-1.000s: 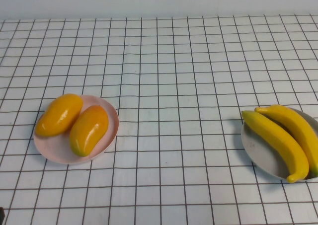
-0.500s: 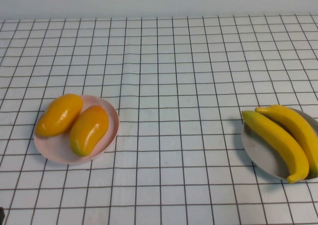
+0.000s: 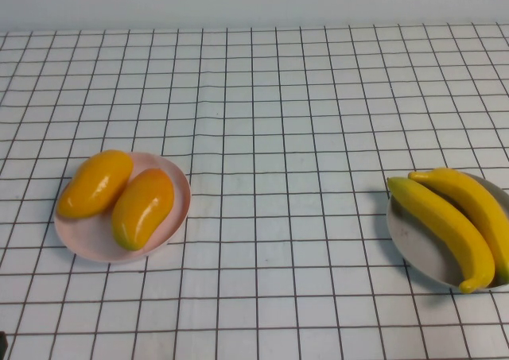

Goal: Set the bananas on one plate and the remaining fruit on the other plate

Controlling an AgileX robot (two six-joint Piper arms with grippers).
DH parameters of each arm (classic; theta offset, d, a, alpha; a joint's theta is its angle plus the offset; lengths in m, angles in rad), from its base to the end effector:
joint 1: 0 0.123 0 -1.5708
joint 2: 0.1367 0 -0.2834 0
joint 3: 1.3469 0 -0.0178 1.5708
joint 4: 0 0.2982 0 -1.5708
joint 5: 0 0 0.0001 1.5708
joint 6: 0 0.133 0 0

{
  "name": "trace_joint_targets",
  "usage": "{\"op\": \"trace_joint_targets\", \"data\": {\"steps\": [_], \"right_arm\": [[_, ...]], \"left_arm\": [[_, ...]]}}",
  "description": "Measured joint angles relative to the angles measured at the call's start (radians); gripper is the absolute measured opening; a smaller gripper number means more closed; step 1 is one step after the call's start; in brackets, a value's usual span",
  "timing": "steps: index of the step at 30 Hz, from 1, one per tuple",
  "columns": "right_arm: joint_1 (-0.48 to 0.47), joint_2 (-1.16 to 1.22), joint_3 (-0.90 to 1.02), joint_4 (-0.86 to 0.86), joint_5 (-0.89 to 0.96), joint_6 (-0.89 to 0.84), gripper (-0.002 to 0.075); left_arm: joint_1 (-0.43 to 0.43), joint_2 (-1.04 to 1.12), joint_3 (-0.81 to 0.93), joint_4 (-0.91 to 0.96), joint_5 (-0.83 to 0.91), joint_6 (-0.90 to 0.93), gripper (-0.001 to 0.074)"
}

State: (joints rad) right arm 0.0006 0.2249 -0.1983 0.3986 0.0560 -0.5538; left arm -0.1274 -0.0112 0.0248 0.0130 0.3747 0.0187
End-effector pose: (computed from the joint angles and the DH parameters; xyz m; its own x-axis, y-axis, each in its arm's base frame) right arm 0.1645 0.0030 0.2602 0.0123 -0.1551 -0.9878 -0.0207 0.9876 -0.1553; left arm 0.1408 -0.0174 0.1586 -0.2902 0.0682 -0.9545 0.1316 0.9908 0.0308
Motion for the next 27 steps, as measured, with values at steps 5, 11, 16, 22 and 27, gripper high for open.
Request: {"op": "trace_joint_targets", "data": {"steps": [5, 11, 16, 22, 27], "right_arm": [[-0.001, -0.009, 0.065, -0.036, -0.028, 0.053, -0.0016], [-0.001, -0.117, 0.209, -0.322, -0.039, 0.463, -0.0016], [0.000, -0.204, 0.223, -0.334, 0.117, 0.515, -0.0016], [-0.001, -0.232, 0.225, -0.338, 0.268, 0.525, -0.0016], [-0.001, -0.232, 0.225, -0.334, 0.277, 0.527, -0.0016]], "left_arm": [[0.000, 0.000, 0.000, 0.000, 0.000, 0.000, -0.0004], [0.000, 0.000, 0.000, 0.000, 0.000, 0.000, -0.0004], [0.000, 0.000, 0.000, 0.000, 0.000, 0.000, -0.0004], [0.000, 0.000, 0.000, 0.000, 0.000, 0.000, -0.0004], [0.000, 0.000, 0.000, 0.000, 0.000, 0.000, -0.0004]]}}
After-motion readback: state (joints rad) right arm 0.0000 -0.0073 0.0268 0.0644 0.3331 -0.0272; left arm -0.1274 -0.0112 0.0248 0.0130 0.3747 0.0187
